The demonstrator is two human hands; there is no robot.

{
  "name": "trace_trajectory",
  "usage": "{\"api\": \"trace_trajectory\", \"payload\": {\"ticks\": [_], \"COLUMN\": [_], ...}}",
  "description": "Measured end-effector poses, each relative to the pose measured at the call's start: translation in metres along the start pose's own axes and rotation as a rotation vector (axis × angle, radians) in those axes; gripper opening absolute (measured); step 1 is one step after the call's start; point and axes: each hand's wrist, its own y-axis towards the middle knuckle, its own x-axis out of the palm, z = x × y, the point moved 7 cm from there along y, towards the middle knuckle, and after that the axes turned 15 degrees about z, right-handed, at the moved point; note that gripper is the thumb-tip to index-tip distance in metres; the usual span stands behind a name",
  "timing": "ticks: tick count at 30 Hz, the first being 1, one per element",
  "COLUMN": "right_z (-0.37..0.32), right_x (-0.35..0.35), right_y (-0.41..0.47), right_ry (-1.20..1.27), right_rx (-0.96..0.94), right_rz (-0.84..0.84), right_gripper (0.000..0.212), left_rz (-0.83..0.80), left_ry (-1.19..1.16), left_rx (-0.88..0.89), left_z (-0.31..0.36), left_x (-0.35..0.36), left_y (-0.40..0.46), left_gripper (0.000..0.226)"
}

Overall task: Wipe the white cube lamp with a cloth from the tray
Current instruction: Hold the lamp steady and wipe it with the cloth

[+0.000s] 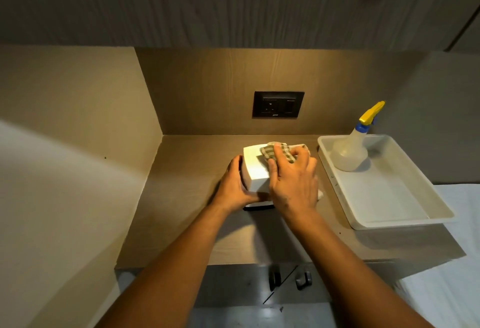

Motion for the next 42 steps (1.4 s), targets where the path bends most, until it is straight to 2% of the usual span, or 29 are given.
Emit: {"api": "trace_trajectory", "payload": {"ticks": [5, 11, 13, 15, 19, 23, 30, 32, 34, 35, 37, 38, 39, 41, 42], "right_z": [-0.009, -0.034, -0.033, -0.028, -0.016, -0.011, -0.053, -0.073, -0.086, -0.086, -0.076, -0.068, -0.058, -0.038, -0.029], "right_x": [-0.002, -0.005, -0.009, -0.008, 0.011, 0.033, 0.041, 0.038, 0.035, 0.033, 0.028, 0.026, 0.024, 0.025, 0.027], "right_y": [-0.003, -0.016, -0.009, 0.004, 0.036, 0.063, 0.056, 0.04, 0.023, 0.018, 0.016, 0.018, 0.022, 0.032, 0.038], "right_ry": [-0.064, -0.061, -0.039, -0.049, -0.141, -0.157, -0.046, -0.002, 0.019, 0.02, 0.023, 0.026, 0.027, 0.032, 0.042], "right_rx": [-0.049, -0.19, -0.149, -0.094, -0.034, -0.022, -0.2, -0.253, -0.309, -0.329, -0.323, -0.302, -0.274, -0.184, -0.123], "right_rz": [-0.025, -0.115, -0.107, -0.113, -0.212, -0.323, -0.377, -0.375, -0.36, -0.344, -0.307, -0.292, -0.286, -0.302, -0.321], "right_gripper": [0.048, 0.051, 0.049, 0.045, 0.044, 0.048, 0.044, 0.045, 0.043, 0.042, 0.043, 0.045, 0.046, 0.048, 0.048], "left_rz": [0.0, 0.007, -0.005, -0.008, -0.03, -0.03, -0.03, -0.048, -0.039, -0.056, -0.138, -0.129, -0.083, -0.032, -0.012], "left_ry": [0.0, -0.071, -0.061, -0.058, -0.067, -0.021, 0.074, 0.065, 0.112, 0.108, -0.022, -0.041, 0.007, 0.071, 0.083], "left_rx": [0.036, 0.039, 0.027, 0.025, 0.016, 0.002, 0.001, 0.029, 0.145, 0.142, 0.045, 0.022, 0.073, 0.083, 0.058], "left_z": [0.004, 0.015, 0.013, 0.01, 0.009, 0.007, 0.012, 0.011, 0.015, 0.019, 0.017, 0.021, 0.024, 0.017, 0.015], "left_x": [0.0, 0.001, 0.003, 0.002, 0.002, 0.0, -0.001, -0.002, -0.005, -0.004, 0.002, 0.002, -0.003, -0.002, -0.003], "left_y": [0.0, -0.004, -0.003, -0.002, -0.004, -0.004, -0.005, -0.006, -0.008, -0.008, -0.01, -0.008, -0.006, -0.003, -0.004], "left_gripper": [0.123, 0.09, 0.094, 0.107, 0.13, 0.131, 0.129, 0.105, 0.062, 0.046, 0.035, 0.039, 0.053, 0.1, 0.11]}}
